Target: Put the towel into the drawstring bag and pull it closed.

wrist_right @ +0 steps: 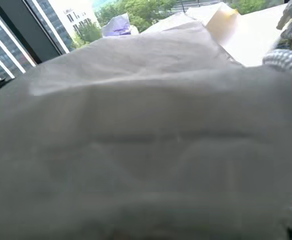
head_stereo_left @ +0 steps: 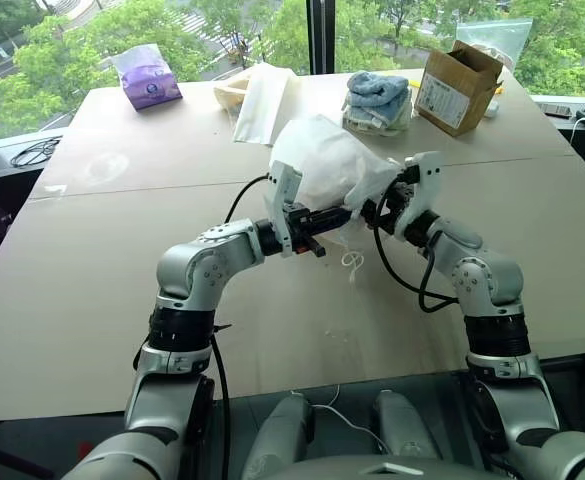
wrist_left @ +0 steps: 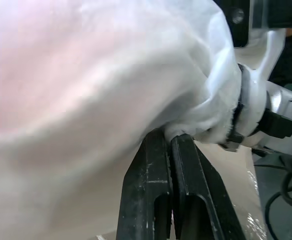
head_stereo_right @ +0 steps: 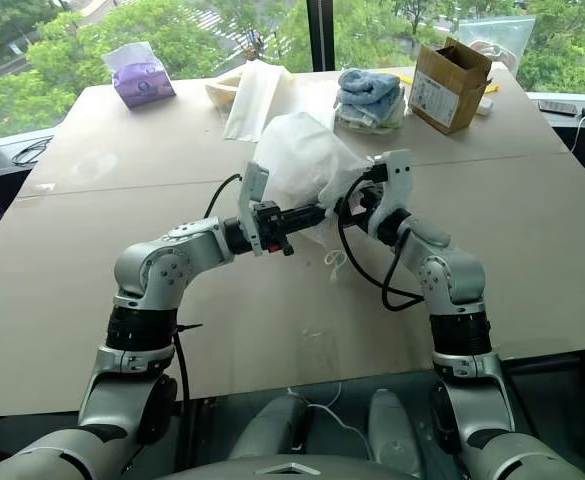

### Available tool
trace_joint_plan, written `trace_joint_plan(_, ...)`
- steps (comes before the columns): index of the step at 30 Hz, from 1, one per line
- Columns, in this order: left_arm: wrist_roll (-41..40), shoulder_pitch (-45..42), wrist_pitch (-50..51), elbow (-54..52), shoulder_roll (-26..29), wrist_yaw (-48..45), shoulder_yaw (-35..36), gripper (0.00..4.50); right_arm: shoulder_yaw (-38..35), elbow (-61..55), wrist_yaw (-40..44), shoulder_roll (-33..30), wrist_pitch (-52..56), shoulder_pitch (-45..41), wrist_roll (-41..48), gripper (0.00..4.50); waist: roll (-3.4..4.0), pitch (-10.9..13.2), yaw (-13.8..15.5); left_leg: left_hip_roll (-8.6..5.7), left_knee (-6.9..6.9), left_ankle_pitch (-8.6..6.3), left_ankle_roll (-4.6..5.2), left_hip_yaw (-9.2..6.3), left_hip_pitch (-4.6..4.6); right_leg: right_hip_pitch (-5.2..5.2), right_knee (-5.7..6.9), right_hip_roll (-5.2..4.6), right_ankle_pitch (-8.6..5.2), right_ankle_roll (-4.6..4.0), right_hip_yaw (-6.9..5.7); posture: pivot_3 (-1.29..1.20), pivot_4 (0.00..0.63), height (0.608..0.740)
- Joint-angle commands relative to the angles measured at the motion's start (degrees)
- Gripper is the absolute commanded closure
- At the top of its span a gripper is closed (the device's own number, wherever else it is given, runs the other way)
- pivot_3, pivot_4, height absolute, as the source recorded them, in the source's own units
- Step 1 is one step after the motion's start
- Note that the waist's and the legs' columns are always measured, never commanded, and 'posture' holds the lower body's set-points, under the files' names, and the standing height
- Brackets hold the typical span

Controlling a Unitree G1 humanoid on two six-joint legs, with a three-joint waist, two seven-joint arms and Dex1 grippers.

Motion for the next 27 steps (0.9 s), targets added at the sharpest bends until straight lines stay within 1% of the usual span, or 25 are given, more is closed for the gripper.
trace_joint_plan(1, 0.64, -3.77, -6.03, -0.15, 0.38, -0.96, 2.85, 4.50, 2.21, -1.91, 0.70, -1.61, 1.41, 1.93, -1.27, 0.06, -0.01, 0.00, 0.06, 0.00, 0.00, 0.00, 0.00, -0.02, -0.01, 0.00, -0.01, 0.00, 0.00, 0.00, -0.03, 0.00, 0.150, 0.740)
trace_joint_plan(9, 1.65, -5.46, -8.81, 1.36, -1.46, -0.55, 2.29, 4.50, 7.86, -4.34, 1.75, -4.80, 0.47, 2.82, -6.60, 0.06, 0.00, 0.00, -0.05, 0.00, -0.01, 0.00, 0.00, 0.00, -0.01, 0.00, -0.03, 0.00, 0.00, 0.00, -0.01, 0.00, 0.150, 0.740)
trace_joint_plan(12, 2.56, -5.71, -9.80, 2.46, -1.28, -0.23, 2.55, 4.50, 8.21, -7.99, 3.85, -5.63, 0.10, 3.93, -5.73, 0.06, 0.00, 0.00, -0.04, 0.00, -0.02, 0.00, 0.00, -0.01, -0.02, 0.00, -0.03, 0.00, 0.00, 0.00, -0.01, 0.00, 0.150, 0.740)
trace_joint_plan(15, 3.96, -6.34, -11.22, 4.15, -0.96, 0.76, 3.13, 4.50, 5.55, -13.08, 6.30, -6.98, -0.05, 5.62, -2.81, 0.06, 0.00, 0.00, 0.04, 0.00, -0.02, 0.00, 0.00, -0.02, -0.03, 0.00, -0.05, -0.01, 0.00, 0.00, -0.02, 0.00, 0.150, 0.740)
trace_joint_plan(20, 4.43, -6.68, -12.03, 5.06, -0.81, 0.82, 3.30, 4.50, -3.91, -22.07, 11.26, -8.58, 1.03, 10.10, 9.96, 0.06, -0.01, 0.01, 0.61, 0.00, -0.02, -0.01, 0.01, -0.07, -0.05, 0.03, -0.11, -0.01, 0.00, 0.00, -0.07, 0.00, 0.150, 0.740)
trace_joint_plan(23, 4.48, -6.72, -11.98, 4.99, -0.89, 0.54, 3.24, 4.50, -8.03, -24.47, 11.54, -10.98, 1.78, 12.29, 13.97, 0.06, -0.01, 0.01, 0.74, 0.00, -0.02, -0.01, 0.01, -0.07, -0.05, 0.05, -0.15, -0.01, 0.00, 0.00, -0.07, 0.00, 0.150, 0.740)
trace_joint_plan(24, 4.47, -6.81, -11.93, 5.03, -0.96, 0.43, 3.20, 4.50, -8.68, -23.20, 10.24, -12.48, 0.62, 12.93, 11.43, 0.06, -0.01, 0.01, 0.73, 0.00, -0.02, -0.01, 0.01, -0.07, -0.05, 0.05, -0.16, -0.01, 0.00, 0.00, -0.07, 0.00, 0.150, 0.740)
trace_joint_plan(25, 4.48, -6.94, -11.91, 5.18, -0.99, 0.28, 3.15, 4.50, -7.52, -20.53, 8.38, -14.56, -1.18, 13.41, 6.28, 0.06, -0.01, 0.01, 0.78, 0.00, -0.02, -0.01, 0.01, -0.06, -0.04, 0.05, -0.15, -0.01, 0.00, 0.00, -0.07, 0.00, 0.150, 0.740)
trace_joint_plan(27, 4.51, -6.99, -11.79, 5.21, -0.96, 0.00, 3.06, 4.50, -2.88, -16.66, 7.24, -18.09, -5.25, 14.43, -2.63, 0.06, -0.01, 0.01, 1.01, 0.00, 0.00, 0.00, 0.01, -0.05, -0.02, 0.05, -0.09, 0.00, 0.00, 0.00, -0.06, 0.00, 0.150, 0.740)
